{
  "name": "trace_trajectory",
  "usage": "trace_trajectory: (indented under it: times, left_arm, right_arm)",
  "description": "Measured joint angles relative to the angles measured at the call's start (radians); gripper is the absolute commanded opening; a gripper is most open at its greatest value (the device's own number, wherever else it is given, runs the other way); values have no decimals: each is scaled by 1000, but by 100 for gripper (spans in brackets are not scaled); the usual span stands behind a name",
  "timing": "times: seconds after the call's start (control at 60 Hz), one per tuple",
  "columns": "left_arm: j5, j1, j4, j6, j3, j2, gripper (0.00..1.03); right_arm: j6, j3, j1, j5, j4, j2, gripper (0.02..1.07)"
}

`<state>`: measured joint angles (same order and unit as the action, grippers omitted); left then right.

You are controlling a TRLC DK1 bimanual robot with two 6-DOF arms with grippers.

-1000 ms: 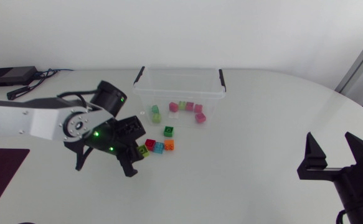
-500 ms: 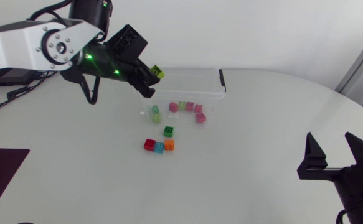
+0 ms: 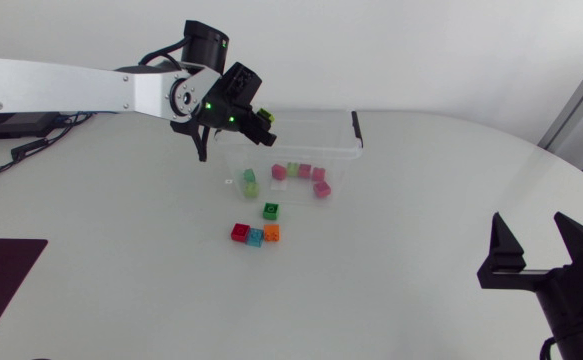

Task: Pick up the duplo bricks and place them in the container

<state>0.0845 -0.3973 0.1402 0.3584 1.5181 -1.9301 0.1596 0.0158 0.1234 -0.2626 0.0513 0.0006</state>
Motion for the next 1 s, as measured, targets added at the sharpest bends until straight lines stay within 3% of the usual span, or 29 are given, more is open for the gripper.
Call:
trace_trajectory:
  times: [0.017, 0.25, 0.417, 0.517, 0.733, 1.0]
  left_arm:
    - [-5, 0, 1, 0, 4, -3, 99]
    - [3, 12, 19, 34, -57, 93, 99]
    - [192, 90, 67, 208, -235, 362, 98]
    - [294, 144, 145, 386, -353, 476, 97]
    - [353, 204, 270, 661, -478, 431, 97]
    - [378, 217, 330, 873, -482, 258, 97]
  right_arm:
    - [0, 0, 0, 0, 0, 0, 102]
    - [0, 0, 0, 0, 0, 0, 102]
    - [0, 0, 0, 0, 0, 0, 102]
    - [0, 0, 0, 0, 0, 0, 102]
    - [0, 0, 0, 0, 0, 0, 102]
    - [0, 0, 0, 0, 0, 0, 102]
